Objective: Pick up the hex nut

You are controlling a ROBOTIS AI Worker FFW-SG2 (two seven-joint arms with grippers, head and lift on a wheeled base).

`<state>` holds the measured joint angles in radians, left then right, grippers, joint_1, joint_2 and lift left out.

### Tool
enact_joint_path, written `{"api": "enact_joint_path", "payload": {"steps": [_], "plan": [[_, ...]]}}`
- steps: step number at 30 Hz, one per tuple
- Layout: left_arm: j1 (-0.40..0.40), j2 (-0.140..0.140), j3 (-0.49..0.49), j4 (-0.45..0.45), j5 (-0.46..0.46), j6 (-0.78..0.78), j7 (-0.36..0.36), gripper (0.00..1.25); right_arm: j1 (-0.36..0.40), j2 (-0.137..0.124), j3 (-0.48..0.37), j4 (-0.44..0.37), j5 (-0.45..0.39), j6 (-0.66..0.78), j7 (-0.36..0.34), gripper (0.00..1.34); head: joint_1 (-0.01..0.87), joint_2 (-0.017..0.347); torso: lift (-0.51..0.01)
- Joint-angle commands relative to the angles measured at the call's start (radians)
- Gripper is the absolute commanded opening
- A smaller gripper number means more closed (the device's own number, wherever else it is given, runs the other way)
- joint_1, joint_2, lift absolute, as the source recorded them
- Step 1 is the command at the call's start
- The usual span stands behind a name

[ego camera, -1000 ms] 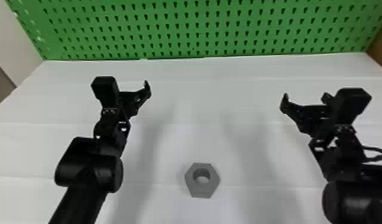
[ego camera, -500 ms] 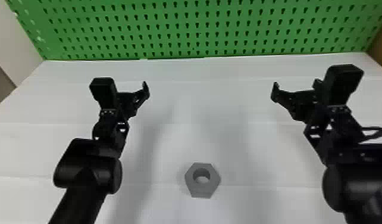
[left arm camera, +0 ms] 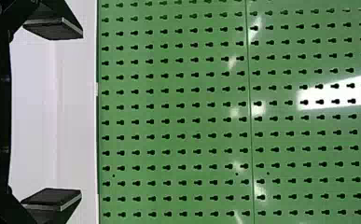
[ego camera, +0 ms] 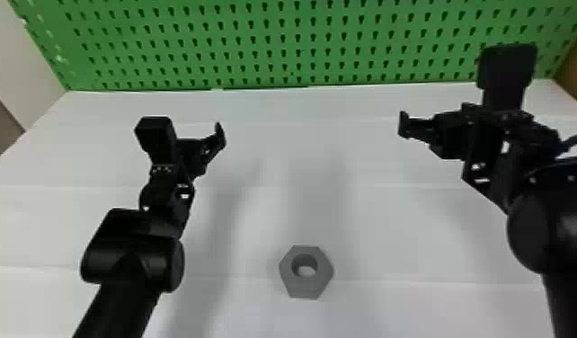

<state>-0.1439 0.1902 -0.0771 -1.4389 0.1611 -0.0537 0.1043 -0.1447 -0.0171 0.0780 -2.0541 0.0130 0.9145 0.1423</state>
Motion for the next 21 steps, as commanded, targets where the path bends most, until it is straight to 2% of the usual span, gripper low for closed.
{"api": "enact_joint_path", "payload": {"steps": [1, 5, 21], "plan": [[0.0, 0.0, -0.001, 0.0, 0.0, 0.0, 0.0, 1.16, -0.047, -0.007, 0.006, -0.035, -0.018, 0.17, 0.008, 1.23, 0.785, 0.149, -0.086], [0.0, 0.0, 0.0, 0.0, -0.002, 0.0, 0.0, 1.16, -0.081, -0.015, 0.014, -0.043, -0.018, 0.264, 0.039, 1.23, 0.785, 0.149, -0.086], [-0.01, 0.002, 0.0, 0.0, -0.012, 0.0, 0.0, 1.16, -0.219, -0.034, 0.117, -0.037, -0.056, 0.658, 0.042, 1.23, 0.785, 0.149, -0.086]]}}
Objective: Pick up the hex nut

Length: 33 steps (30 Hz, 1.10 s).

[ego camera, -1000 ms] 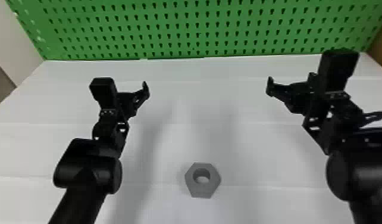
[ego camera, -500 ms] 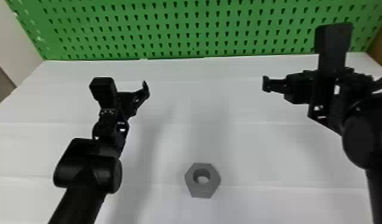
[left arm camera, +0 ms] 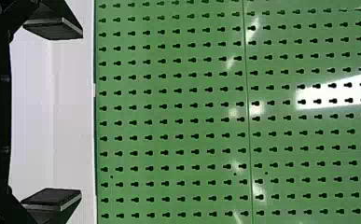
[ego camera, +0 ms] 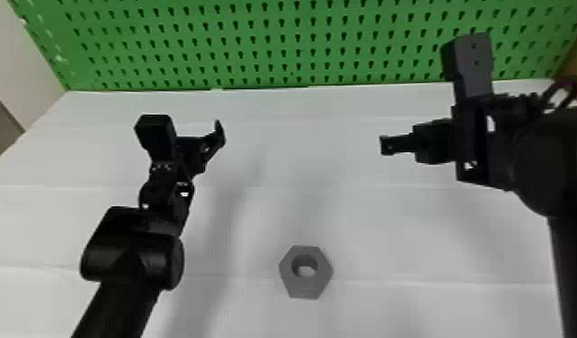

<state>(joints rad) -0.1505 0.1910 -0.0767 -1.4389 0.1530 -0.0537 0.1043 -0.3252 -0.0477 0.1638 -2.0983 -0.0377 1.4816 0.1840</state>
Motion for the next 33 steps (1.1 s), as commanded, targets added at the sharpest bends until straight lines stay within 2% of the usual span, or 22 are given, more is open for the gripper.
{"api": "enact_joint_path", "payload": {"steps": [1, 11, 33], "plan": [[-0.003, 0.001, 0.002, 0.0, -0.004, 0.0, 0.0, 1.16, -0.049, -0.003, 0.04, 0.012, -0.007, 0.091, 0.0, 1.23, 0.785, 0.149, -0.086], [-0.006, 0.001, 0.006, 0.0, -0.009, 0.0, 0.0, 1.16, -0.109, -0.011, 0.106, 0.103, -0.082, 0.091, 0.0, 1.23, 0.785, 0.149, -0.086], [-0.018, 0.002, 0.015, 0.002, -0.033, 0.002, 0.0, 1.16, -0.268, -0.008, 0.362, 0.388, -0.215, 0.091, 0.0, 1.23, 0.785, 0.149, -0.086]]}}
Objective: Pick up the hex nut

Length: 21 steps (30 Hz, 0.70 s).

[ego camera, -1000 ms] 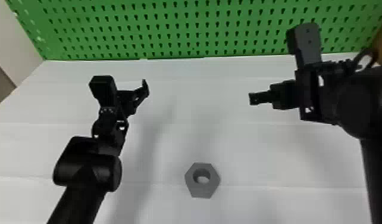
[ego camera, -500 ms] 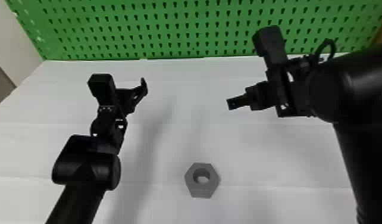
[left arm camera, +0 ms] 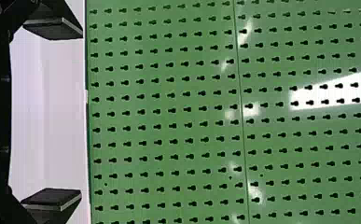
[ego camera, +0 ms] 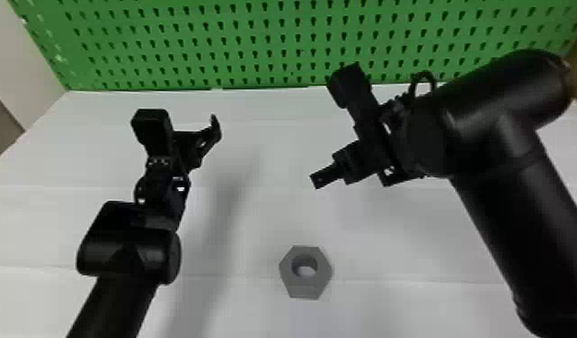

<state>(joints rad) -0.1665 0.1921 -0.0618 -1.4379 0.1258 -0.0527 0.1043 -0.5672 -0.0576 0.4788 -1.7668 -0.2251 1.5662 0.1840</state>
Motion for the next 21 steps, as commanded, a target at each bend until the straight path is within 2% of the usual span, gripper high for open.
{"api": "enact_joint_path", "payload": {"steps": [1, 21], "plan": [[-0.004, 0.001, 0.0, 0.001, -0.006, 0.001, 0.0, 1.16, -0.033, 0.001, 0.058, 0.066, -0.036, 0.006, 0.0, 1.23, 0.785, 0.149, -0.086], [-0.015, 0.001, -0.006, 0.01, -0.008, 0.002, 0.0, 1.16, -0.089, -0.004, 0.185, 0.231, -0.157, 0.006, -0.001, 1.23, 0.785, 0.149, -0.085]]}}
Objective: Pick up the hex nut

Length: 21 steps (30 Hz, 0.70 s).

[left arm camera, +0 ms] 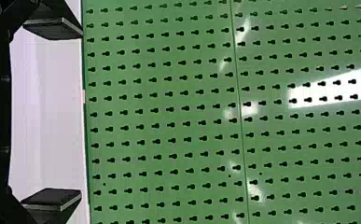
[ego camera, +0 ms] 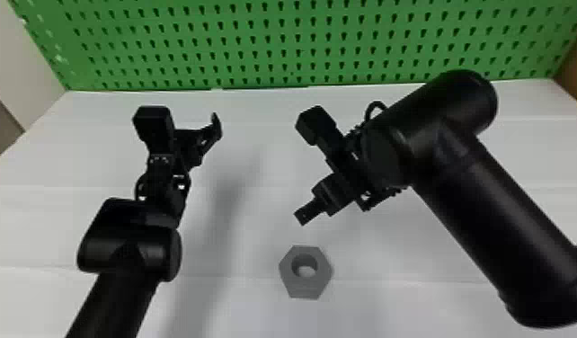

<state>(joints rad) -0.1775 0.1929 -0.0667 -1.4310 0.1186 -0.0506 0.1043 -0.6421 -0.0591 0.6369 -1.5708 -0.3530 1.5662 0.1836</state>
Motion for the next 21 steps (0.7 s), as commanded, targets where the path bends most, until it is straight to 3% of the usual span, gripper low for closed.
{"api": "enact_joint_path", "payload": {"steps": [1, 21], "plan": [[-0.003, 0.0, -0.001, 0.003, 0.0, 0.0, 0.0, 1.16, -0.019, -0.002, 0.035, 0.041, -0.032, 0.006, 0.0, 1.23, 0.785, 0.149, -0.085], [-0.019, 0.0, -0.01, 0.018, -0.005, 0.0, 0.0, 1.16, -0.048, -0.008, 0.099, 0.129, -0.098, 0.006, -0.001, 1.23, 0.785, 0.149, -0.085]]}}
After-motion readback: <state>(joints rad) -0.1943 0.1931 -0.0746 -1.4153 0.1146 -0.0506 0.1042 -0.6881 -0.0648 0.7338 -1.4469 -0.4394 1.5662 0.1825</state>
